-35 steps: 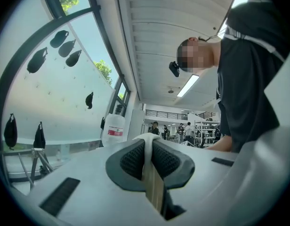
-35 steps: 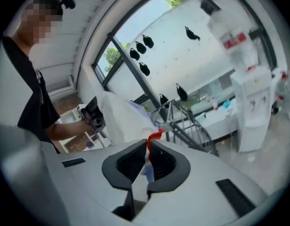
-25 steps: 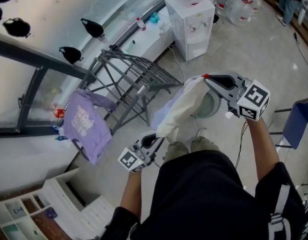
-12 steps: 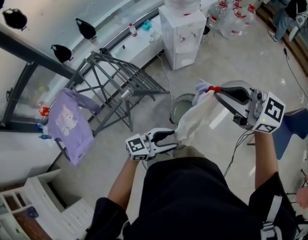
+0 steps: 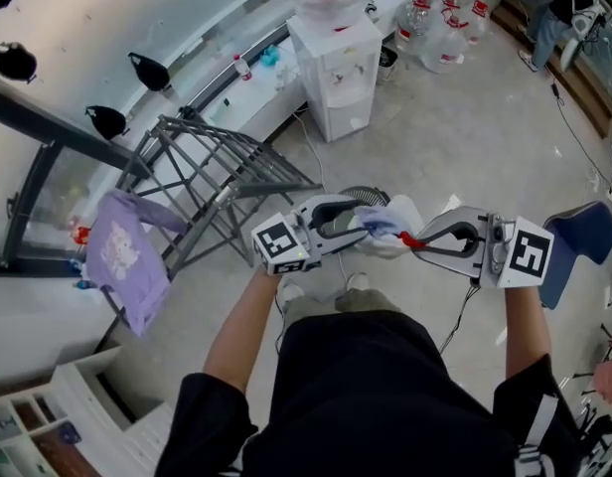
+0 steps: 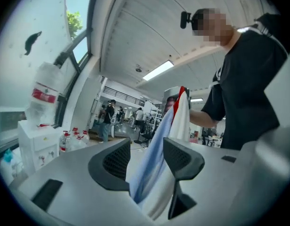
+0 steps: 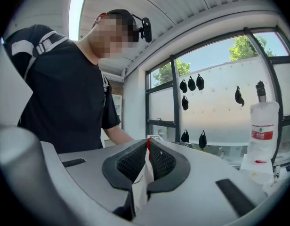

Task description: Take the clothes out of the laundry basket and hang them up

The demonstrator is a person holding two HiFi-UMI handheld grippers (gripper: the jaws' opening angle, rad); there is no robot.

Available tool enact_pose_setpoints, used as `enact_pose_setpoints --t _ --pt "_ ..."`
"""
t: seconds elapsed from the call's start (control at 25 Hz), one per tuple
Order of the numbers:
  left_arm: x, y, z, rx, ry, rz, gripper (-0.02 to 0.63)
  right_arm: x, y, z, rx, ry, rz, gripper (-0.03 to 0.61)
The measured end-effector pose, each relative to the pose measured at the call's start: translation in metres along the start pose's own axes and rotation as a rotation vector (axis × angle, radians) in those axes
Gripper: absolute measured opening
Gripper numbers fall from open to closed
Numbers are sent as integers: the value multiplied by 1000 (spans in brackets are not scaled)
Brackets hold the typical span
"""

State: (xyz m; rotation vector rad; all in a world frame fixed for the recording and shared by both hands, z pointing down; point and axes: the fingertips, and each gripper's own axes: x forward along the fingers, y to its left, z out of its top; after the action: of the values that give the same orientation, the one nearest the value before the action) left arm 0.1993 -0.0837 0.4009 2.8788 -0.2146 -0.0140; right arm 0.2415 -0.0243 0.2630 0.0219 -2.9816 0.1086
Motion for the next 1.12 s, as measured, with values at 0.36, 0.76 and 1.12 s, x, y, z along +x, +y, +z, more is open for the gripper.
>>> enact_pose_setpoints --t 0.36,0.76,1.12 --pt "77 -42 -28 48 109 -177 14 -26 2 -19 26 26 -32 9" --pt "-59 -33 71 64 -8 197 8 5 -20 25 -53 -20 -29 9" --pt "-215 -44 204 325 0 546 8 133 -41 119 -189 -80 25 9"
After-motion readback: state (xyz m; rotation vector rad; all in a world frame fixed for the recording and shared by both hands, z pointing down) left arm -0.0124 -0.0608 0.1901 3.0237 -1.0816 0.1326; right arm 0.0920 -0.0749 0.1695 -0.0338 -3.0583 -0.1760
